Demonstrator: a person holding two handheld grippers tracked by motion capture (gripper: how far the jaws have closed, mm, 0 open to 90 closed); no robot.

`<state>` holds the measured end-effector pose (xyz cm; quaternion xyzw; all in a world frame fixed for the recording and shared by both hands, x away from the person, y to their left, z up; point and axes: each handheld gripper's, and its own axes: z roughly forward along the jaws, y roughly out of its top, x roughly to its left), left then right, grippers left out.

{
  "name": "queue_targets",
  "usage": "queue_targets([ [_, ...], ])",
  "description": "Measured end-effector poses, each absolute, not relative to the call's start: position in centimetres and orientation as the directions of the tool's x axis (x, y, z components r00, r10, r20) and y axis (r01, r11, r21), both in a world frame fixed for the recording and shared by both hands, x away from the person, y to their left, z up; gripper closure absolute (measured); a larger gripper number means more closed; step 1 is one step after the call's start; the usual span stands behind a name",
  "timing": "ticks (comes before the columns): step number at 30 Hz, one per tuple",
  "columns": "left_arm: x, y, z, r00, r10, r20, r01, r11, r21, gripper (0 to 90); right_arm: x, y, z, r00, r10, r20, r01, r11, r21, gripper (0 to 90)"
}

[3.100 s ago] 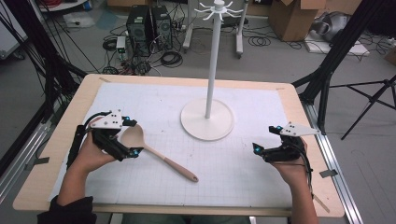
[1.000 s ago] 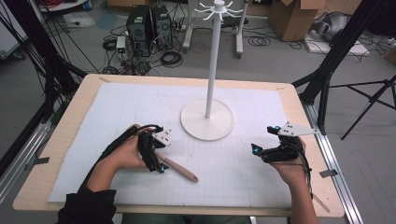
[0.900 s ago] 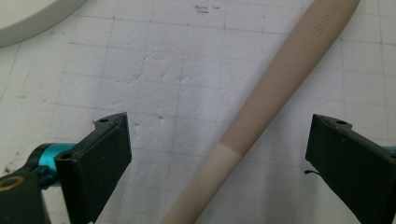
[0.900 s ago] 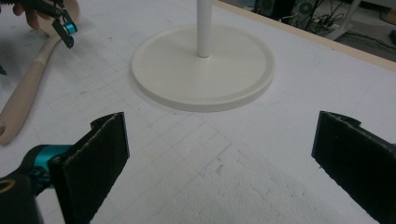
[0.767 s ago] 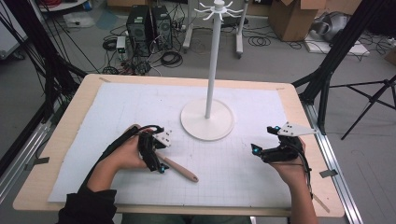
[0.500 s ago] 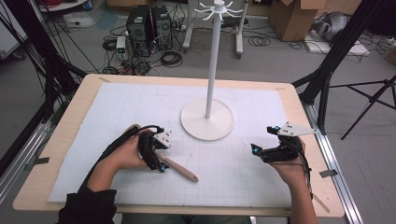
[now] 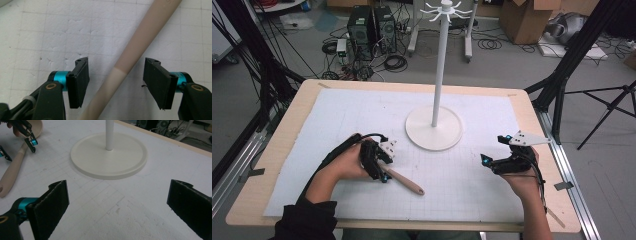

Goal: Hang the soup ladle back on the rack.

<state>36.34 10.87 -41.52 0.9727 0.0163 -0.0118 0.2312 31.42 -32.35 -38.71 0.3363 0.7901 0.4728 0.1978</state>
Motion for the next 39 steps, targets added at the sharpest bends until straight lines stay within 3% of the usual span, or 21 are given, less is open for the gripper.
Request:
queue_targets([
  [8, 36.4, 10.8, -41.3, 1.0, 0.006, -0.02, 0.014, -0.906, 0.422, 50.1, 31.4, -32.3, -38.7, -0.696, 0.718, 0.003, 0.344, 0.33, 0.879, 2.5],
  [19, 36.0, 9.9, -41.0, 1.0, -0.027, -0.003, -0.024, -0.928, 0.372, 58.5, 31.4, -32.3, -38.7, -0.696, 0.718, -0.001, 0.344, 0.334, 0.878, 2.5],
  [39, 35.2, 8.9, -40.5, 0.994, -0.104, 0.042, -0.111, -0.953, 0.281, 65.5, 31.5, -32.3, -38.8, -0.697, 0.717, -0.005, 0.341, 0.338, 0.877, 2.5],
])
